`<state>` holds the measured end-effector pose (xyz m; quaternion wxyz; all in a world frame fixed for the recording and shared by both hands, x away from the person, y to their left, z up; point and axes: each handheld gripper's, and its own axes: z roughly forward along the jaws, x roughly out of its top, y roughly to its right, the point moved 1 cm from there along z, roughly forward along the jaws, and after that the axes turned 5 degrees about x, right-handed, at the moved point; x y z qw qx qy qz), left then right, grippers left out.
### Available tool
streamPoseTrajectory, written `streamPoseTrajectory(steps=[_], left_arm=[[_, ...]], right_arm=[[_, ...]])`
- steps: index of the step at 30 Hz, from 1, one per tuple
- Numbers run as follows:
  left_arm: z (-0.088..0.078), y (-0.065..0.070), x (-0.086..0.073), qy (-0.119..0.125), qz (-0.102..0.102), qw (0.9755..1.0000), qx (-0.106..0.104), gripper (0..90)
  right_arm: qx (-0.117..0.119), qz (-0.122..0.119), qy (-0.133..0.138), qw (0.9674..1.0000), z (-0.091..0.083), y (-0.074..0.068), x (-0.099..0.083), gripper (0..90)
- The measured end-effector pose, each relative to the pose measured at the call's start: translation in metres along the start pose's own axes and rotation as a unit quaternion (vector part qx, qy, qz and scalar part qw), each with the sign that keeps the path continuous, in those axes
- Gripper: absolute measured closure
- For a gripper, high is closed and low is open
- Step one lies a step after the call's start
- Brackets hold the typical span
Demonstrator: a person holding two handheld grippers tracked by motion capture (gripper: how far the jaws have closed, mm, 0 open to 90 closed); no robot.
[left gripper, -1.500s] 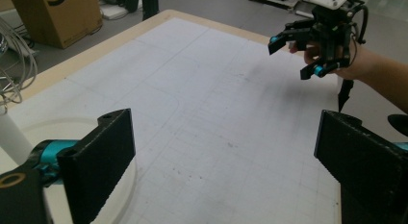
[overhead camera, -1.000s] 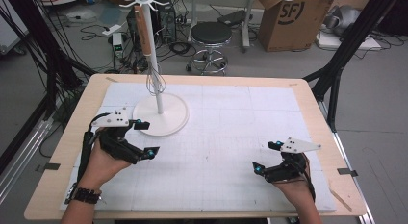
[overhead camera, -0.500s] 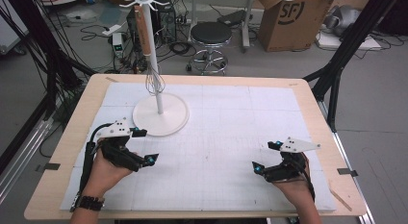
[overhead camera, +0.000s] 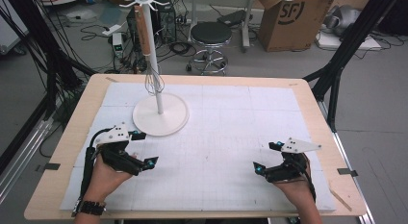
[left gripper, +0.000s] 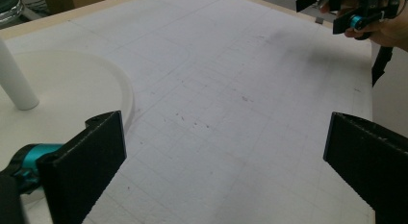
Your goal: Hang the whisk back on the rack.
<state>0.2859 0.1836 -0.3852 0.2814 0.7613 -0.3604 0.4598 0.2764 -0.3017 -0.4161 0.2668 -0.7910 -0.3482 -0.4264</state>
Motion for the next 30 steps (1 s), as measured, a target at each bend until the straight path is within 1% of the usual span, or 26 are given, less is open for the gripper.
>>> streamPoseTrajectory(steps=[1,3,5,7,8,12,15,19,30], left_arm=[[0.0000,0.0003,0.0001,0.000,0.000,1.0000,0.000,1.6],[0.0006,0.0010,-0.0001,0.002,0.002,1.0000,-0.004,1.6],[0.0011,0.0019,-0.0008,-0.001,0.003,1.0000,-0.003,1.6],[0.0017,0.0025,-0.0015,-0.001,0.002,1.0000,-0.005,1.6],[0.0020,0.0028,-0.0020,0.000,0.001,1.0000,-0.005,1.6],[0.0034,0.0029,-0.0052,-0.005,0.001,1.0000,-0.004,1.6],[0.0035,0.0020,-0.0072,-0.009,-0.001,1.0000,-0.002,1.6],[0.0028,0.0016,-0.0085,-0.007,-0.005,1.0000,-0.001,1.6],[0.0033,0.0021,-0.0091,-0.010,-0.003,0.9999,0.002,1.6]], right_arm=[[0.000,-0.003,0.000,1.0000,0.0006,0.0000,0.0002,0.5],[0.000,0.000,-0.001,1.0000,0.0014,-0.0006,0.0004,0.5],[-0.001,-0.001,-0.006,1.0000,0.0016,-0.0001,0.0001,0.6],[-0.002,0.001,-0.004,1.0000,0.0015,-0.0007,-0.0002,0.5],[-0.002,-0.002,-0.006,1.0000,0.0012,-0.0007,-0.0003,0.5],[-0.002,-0.003,-0.003,1.0000,0.0015,-0.0005,-0.0001,0.5],[0.000,0.001,-0.005,1.0000,0.0024,-0.0007,0.0004,0.6],[0.000,0.000,-0.007,1.0000,0.0037,-0.0005,0.0001,0.5],[0.001,-0.001,-0.006,1.0000,0.0038,-0.0003,0.0005,0.5]])
